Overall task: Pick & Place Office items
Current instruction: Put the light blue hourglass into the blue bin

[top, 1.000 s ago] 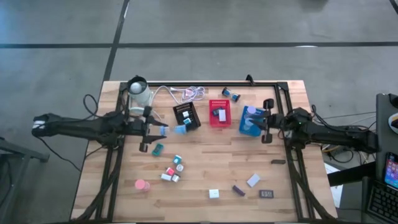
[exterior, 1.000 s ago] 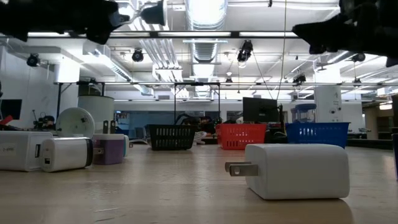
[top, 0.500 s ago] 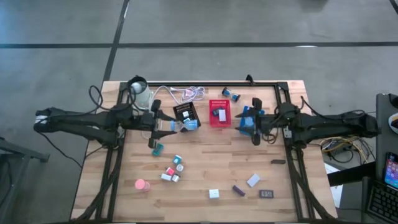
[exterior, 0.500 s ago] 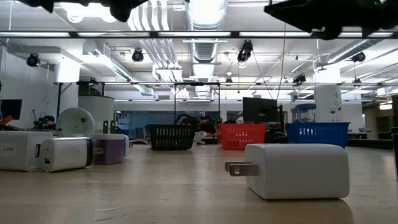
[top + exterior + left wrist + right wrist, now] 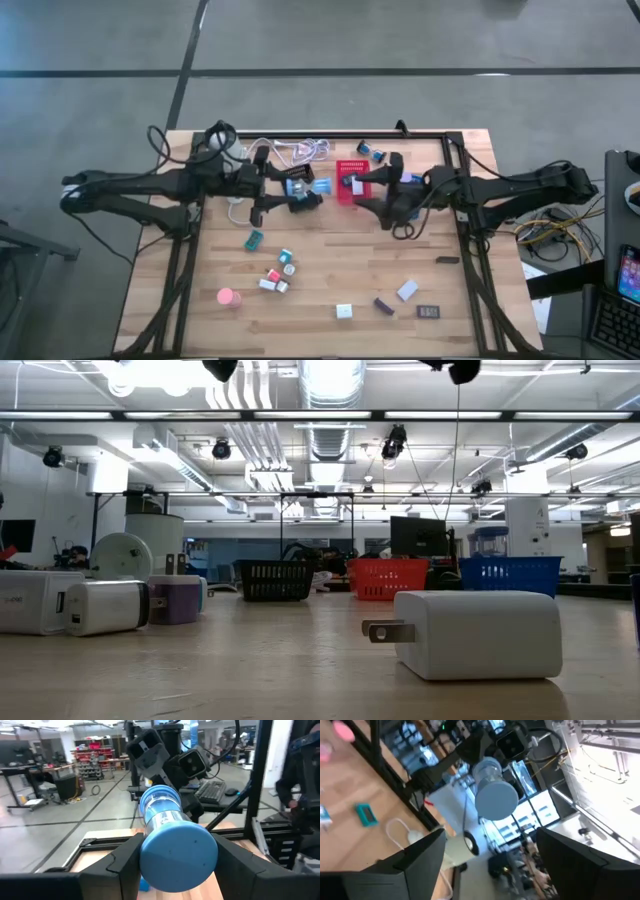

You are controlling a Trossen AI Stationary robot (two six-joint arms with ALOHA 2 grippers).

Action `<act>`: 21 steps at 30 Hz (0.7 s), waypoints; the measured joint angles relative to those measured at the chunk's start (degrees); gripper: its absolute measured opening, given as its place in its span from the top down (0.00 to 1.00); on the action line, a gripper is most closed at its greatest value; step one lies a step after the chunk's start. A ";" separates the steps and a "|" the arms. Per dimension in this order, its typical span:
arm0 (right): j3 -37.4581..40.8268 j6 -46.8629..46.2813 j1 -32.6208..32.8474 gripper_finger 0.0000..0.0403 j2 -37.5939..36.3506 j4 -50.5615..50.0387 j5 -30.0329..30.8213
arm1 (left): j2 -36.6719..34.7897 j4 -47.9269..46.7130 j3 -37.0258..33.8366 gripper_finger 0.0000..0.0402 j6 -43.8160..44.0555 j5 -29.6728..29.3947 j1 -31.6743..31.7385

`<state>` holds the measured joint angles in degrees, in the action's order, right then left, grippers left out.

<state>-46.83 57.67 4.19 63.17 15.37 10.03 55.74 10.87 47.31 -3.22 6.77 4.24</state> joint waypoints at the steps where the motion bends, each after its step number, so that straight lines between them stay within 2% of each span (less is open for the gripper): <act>1: -1.21 1.09 0.38 0.23 1.11 -0.37 1.45 | 0.37 -0.06 0.45 0.50 0.26 0.61 0.20; 8: -7.48 4.09 1.33 0.21 8.31 -0.65 7.97 | 3.38 0.00 3.27 0.50 0.33 2.69 0.65; 13: -11.03 4.68 1.49 0.21 11.08 -1.88 8.22 | 5.06 -0.35 4.65 0.50 0.33 4.34 1.01; 21: -11.90 5.36 2.72 0.24 11.33 -1.60 8.00 | 5.35 -0.44 4.51 0.50 0.67 4.50 1.66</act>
<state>-58.73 63.03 6.92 74.50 13.77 18.03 61.10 10.44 51.81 -2.55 11.27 5.91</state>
